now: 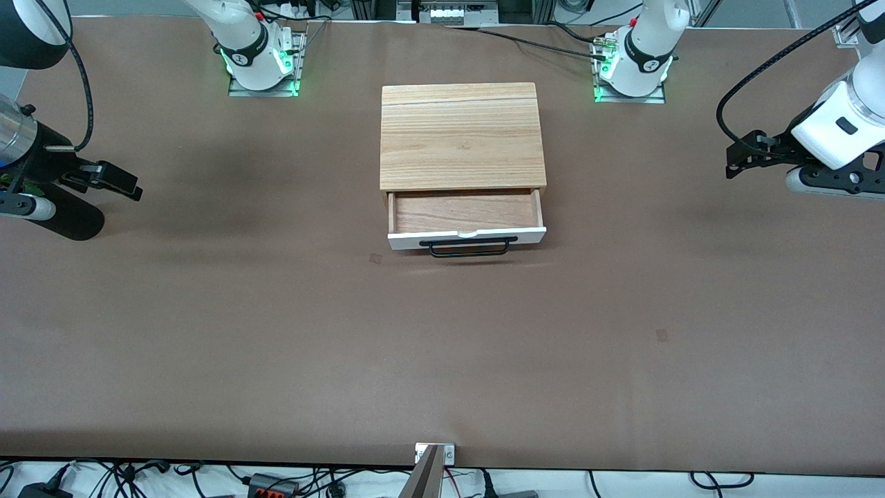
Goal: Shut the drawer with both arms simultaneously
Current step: 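Move both grippers from rest toward the open drawer's white front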
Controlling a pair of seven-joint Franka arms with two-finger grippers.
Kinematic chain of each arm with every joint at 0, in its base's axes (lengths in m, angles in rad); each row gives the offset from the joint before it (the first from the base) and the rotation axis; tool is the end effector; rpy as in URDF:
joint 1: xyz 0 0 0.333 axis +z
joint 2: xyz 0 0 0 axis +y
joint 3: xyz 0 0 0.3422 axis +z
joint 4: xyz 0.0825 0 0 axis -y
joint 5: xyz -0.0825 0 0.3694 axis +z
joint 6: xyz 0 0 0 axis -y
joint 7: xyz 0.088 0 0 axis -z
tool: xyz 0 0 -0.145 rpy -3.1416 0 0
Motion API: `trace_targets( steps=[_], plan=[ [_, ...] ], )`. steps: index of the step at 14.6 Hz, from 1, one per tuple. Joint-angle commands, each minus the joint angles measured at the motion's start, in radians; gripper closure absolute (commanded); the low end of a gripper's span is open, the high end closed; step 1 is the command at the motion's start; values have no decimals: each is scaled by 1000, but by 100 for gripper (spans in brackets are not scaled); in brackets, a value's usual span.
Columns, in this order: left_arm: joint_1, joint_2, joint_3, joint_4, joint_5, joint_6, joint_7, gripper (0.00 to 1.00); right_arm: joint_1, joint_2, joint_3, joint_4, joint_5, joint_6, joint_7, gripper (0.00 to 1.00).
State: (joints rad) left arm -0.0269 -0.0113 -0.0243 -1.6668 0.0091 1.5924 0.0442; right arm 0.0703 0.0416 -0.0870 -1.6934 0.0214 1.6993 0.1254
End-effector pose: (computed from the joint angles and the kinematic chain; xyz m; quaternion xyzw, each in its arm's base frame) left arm 0.5317 -0.0260 0.5768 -0.9983 0.0479 0.0315 0.0048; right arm 0.5573 -0.0057 0.5445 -0.9972 0.0725 0.0182 0.0078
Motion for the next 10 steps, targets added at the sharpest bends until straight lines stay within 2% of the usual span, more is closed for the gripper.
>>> trace_targets(
  steps=[1,2,3,5,7,10],
  plan=[
    [-1,19,-5,42,19,-38,-7,0,-64,6,64,-2,17,40,19,0],
    [1,19,-5,42,9,-40,-6,0,-111,26,126,1,18,49,20,0],
    [1,20,-5,42,8,-42,-6,0,-130,40,156,3,18,68,20,0],
    [-4,20,-8,42,2,-42,-3,0,-121,73,162,8,23,95,48,0],
    [-2,25,-11,41,-56,-45,-3,0,-107,104,164,11,61,137,54,0],
    [-2,45,-11,41,-105,-91,9,0,-60,147,164,12,74,167,56,0]
  ],
)
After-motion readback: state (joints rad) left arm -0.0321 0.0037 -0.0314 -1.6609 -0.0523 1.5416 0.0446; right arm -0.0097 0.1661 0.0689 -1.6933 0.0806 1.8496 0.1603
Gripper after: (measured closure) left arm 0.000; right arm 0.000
